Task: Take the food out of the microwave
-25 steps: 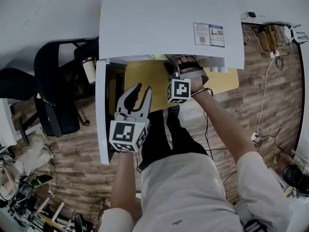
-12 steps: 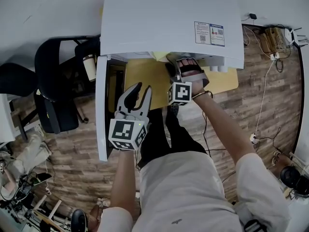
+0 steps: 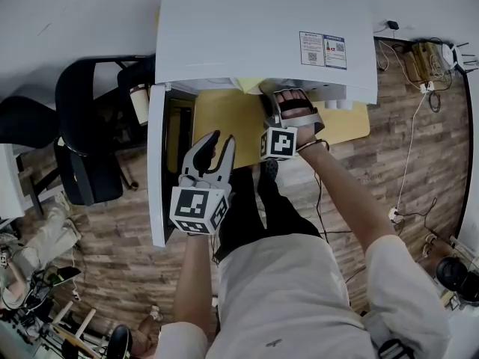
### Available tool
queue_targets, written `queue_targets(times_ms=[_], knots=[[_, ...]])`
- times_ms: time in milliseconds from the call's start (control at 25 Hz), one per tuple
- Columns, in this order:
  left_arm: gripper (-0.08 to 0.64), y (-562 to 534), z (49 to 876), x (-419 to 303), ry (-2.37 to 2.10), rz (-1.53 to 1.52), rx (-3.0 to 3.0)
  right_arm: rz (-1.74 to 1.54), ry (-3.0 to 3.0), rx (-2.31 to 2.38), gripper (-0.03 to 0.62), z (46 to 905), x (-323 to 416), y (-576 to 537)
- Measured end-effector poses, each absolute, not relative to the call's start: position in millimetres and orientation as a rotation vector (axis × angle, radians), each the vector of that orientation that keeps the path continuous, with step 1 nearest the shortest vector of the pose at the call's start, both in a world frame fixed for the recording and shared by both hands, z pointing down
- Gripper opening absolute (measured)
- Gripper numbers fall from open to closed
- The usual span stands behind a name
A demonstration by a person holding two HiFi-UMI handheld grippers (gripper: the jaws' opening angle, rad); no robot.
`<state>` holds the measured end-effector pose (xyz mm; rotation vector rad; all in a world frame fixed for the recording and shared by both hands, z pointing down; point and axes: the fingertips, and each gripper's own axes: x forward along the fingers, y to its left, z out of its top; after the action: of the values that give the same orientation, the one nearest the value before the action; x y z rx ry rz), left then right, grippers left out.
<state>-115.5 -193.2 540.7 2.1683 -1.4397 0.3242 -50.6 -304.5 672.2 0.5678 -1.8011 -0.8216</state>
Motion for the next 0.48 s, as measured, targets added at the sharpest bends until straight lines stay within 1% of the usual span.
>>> queue_targets(times_ms=[480], knots=[[0.107,-193.3,533.3,-110.0,-1.458,0.323,2.173,-0.916,-1.771,0.552,0.044,665.0,-44.1,-296.6]])
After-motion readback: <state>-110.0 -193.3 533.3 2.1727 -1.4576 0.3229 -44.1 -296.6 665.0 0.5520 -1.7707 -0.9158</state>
